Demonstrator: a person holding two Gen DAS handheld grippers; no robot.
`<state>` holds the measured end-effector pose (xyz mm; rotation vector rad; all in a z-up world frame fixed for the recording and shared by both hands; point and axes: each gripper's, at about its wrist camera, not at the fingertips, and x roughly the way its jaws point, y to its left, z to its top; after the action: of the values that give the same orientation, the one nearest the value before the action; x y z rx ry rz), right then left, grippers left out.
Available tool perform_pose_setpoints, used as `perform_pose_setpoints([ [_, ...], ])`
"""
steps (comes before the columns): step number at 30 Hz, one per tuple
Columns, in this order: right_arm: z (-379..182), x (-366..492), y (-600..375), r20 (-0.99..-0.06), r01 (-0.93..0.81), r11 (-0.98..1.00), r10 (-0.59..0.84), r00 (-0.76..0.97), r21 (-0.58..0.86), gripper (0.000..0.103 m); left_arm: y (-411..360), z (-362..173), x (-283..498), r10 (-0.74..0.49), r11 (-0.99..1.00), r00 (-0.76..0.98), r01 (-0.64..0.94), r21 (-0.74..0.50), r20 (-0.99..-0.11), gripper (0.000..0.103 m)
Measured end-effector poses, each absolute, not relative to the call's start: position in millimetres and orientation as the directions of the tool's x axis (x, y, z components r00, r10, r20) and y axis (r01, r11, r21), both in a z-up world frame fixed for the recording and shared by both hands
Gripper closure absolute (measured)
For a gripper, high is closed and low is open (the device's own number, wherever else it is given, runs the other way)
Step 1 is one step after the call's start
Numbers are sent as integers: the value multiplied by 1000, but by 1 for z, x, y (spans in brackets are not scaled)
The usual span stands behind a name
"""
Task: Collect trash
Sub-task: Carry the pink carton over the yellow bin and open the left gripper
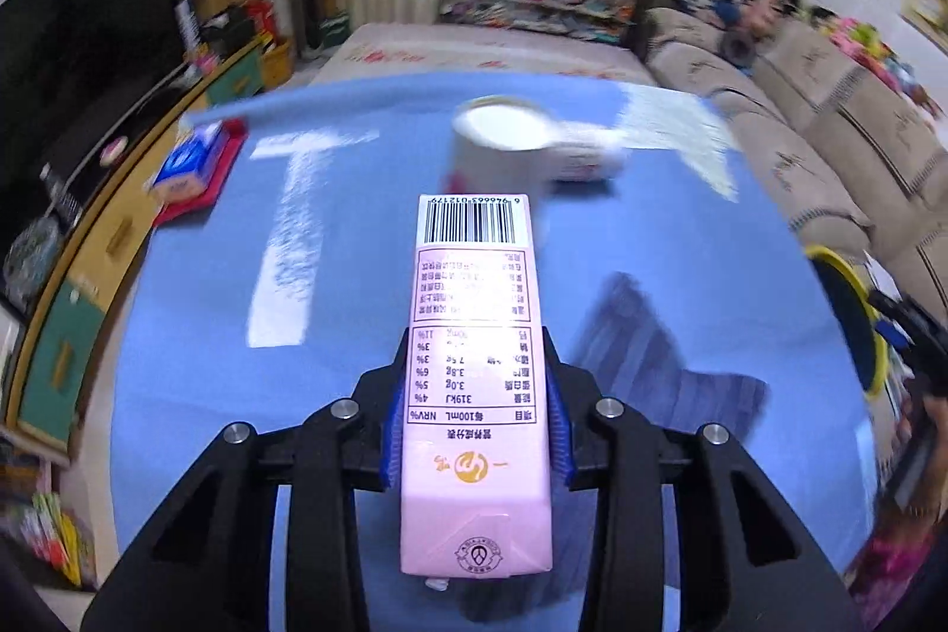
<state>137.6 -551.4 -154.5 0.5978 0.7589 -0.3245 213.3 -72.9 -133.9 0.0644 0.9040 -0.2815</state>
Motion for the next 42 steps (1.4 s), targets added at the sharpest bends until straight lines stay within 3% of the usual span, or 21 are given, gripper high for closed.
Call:
perform_pose_setpoints([
  [9, -148, 118, -568, -722, 511, 777, -108, 684, 368, 32, -188, -104, 175, -448, 825, 497, 550, -130, -743, 66],
  [15, -140, 99, -588, -721, 561, 769, -197, 665, 307, 32, -291, -104, 166, -534, 709, 389, 690, -147, -751, 66],
  [24, -143, 71, -625, -726, 618, 733, -255, 638, 285, 32, -428, -133, 164, -542, 599, 244, 783, -167, -804, 66],
  [32, -153, 56, -649, -736, 648, 702, -265, 623, 296, 32, -507, -166, 185, -517, 600, 223, 783, -164, -827, 66],
  [33, -154, 56, -649, -737, 649, 701, -265, 622, 296, 32, -512, -169, 191, -515, 609, 227, 776, -166, -827, 63],
  [36, -156, 57, -649, -739, 650, 699, -261, 621, 299, 32, -515, -172, 203, -539, 622, 236, 759, -192, -809, 37],
  [42, -159, 64, -639, -745, 634, 716, -245, 620, 292, 32, -453, -135, 199, -632, 630, 340, 749, -206, -696, 21],
])
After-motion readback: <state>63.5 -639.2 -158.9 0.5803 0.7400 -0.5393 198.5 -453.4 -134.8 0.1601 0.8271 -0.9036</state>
